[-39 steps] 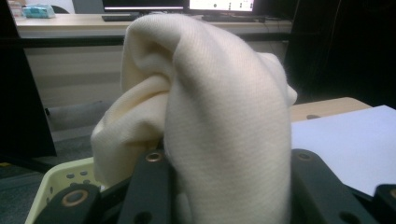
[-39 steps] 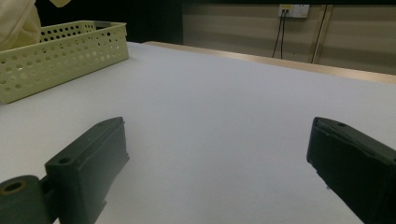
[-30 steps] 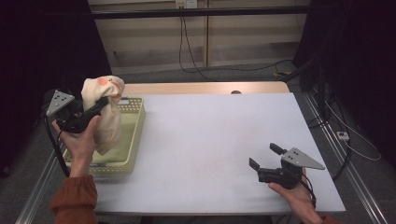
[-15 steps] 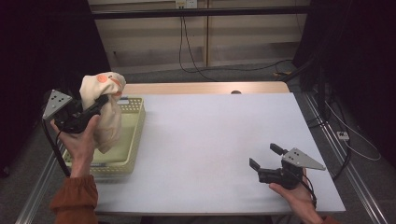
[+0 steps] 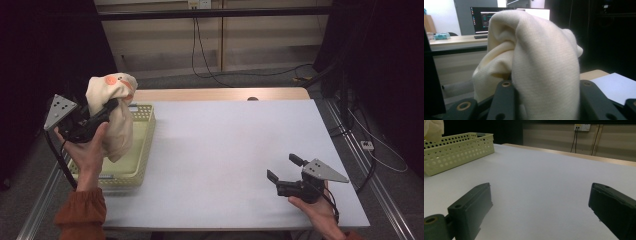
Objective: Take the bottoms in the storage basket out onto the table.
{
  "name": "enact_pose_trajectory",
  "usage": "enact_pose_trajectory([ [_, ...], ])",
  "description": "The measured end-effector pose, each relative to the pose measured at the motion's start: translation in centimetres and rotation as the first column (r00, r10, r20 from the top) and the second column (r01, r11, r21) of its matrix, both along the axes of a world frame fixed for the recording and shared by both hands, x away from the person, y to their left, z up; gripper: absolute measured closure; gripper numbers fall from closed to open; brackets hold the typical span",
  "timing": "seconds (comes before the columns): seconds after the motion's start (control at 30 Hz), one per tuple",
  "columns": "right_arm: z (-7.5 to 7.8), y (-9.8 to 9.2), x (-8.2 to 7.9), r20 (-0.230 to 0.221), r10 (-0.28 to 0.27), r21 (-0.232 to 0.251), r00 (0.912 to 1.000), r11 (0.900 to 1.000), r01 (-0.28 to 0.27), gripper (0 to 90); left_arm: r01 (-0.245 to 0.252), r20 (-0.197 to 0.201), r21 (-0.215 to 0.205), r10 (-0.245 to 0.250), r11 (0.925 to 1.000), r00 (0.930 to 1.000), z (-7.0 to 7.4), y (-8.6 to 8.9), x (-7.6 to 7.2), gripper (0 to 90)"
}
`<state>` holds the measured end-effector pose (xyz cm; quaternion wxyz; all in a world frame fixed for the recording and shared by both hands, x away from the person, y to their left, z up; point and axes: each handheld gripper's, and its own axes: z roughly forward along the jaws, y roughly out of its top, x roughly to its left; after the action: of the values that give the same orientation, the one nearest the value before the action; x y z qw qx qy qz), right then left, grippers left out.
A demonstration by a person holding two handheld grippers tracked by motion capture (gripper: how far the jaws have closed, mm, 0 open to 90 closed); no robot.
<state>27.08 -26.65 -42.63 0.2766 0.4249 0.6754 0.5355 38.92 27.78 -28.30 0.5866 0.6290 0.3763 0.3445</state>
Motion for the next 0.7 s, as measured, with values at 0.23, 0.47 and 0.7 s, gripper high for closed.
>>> enact_pose_trajectory([
  [0.23, 0.0, 0.0, 0.0, -0.002, -0.001, 0.003, 1.0000, 1.000, 0.001, 4.8, 0.008, -0.011, -0.033, -0.008, 0.9994, 0.9999, 0.2, -0.3, -0.1, 65.8],
  [0.47, 0.0, 0.0, 0.0, -0.004, 0.007, 0.006, 1.0000, 1.000, -0.007, 4.7, 0.007, -0.019, -0.040, -0.007, 0.9992, 0.9998, 0.8, -0.8, -0.4, 65.8],
  [0.7, 0.0, 0.0, 0.0, -0.005, 0.006, 0.007, 1.0000, 1.000, -0.006, 4.8, 0.030, -0.010, -0.034, -0.030, 0.9990, 0.9995, 1.4, -1.5, -0.8, 65.8],
])
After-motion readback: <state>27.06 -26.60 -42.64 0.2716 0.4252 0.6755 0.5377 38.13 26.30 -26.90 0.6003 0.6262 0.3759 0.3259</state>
